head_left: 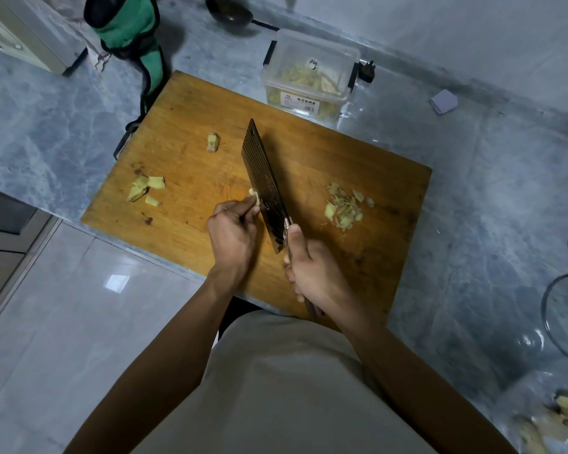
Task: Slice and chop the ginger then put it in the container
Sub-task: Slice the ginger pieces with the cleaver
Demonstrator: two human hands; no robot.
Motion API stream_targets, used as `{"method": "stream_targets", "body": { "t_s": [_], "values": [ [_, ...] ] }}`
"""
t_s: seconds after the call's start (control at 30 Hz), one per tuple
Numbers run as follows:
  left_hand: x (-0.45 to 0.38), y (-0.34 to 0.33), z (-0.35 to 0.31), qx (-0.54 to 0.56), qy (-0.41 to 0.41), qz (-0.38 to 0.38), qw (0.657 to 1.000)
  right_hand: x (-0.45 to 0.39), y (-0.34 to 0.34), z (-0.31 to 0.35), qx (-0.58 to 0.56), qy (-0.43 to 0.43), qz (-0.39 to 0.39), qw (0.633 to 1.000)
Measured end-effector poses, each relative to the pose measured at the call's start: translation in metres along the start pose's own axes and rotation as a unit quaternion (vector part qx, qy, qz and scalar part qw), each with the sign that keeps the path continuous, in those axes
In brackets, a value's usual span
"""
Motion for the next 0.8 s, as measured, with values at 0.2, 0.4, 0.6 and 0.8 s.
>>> {"method": "stream_targets", "body": {
  "t_s": [0.2,0.4,0.6,0.8],
  "values": [
    [-0.001,-0.001,0.0,0.006,-0.001,-0.003,1.0,0.003,-0.001,0.006,-0.021,-0.011,0.007,1.0],
    [-0.007,-0.001,0.003,-0.009,-0.013,-0.005,1.0,0.003,-0.005,0.013,-0.039,-0.02,0.011,0.999],
    [-0.01,-0.005,0.002,-0.026,0.009,0.005,1.0,0.008,-0.004,0.006,-0.041,-0.023,0.003,0.999],
    [-0.014,-0.003,0.002,-0.019,0.03,0.006,0.999,0.007,-0.002,0.005,-0.054,-0.037,0.006,0.998]
  ]
}}
Point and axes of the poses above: each hand's wrist, its own x-axis away from the middle knuckle, its own y-axis out of the back of the hand, z = x × y, the point moved 5 cm from there along -x, towards the middle knuckle, and after that the axes turned 9 degrees about -x, right-handed, at the moved point
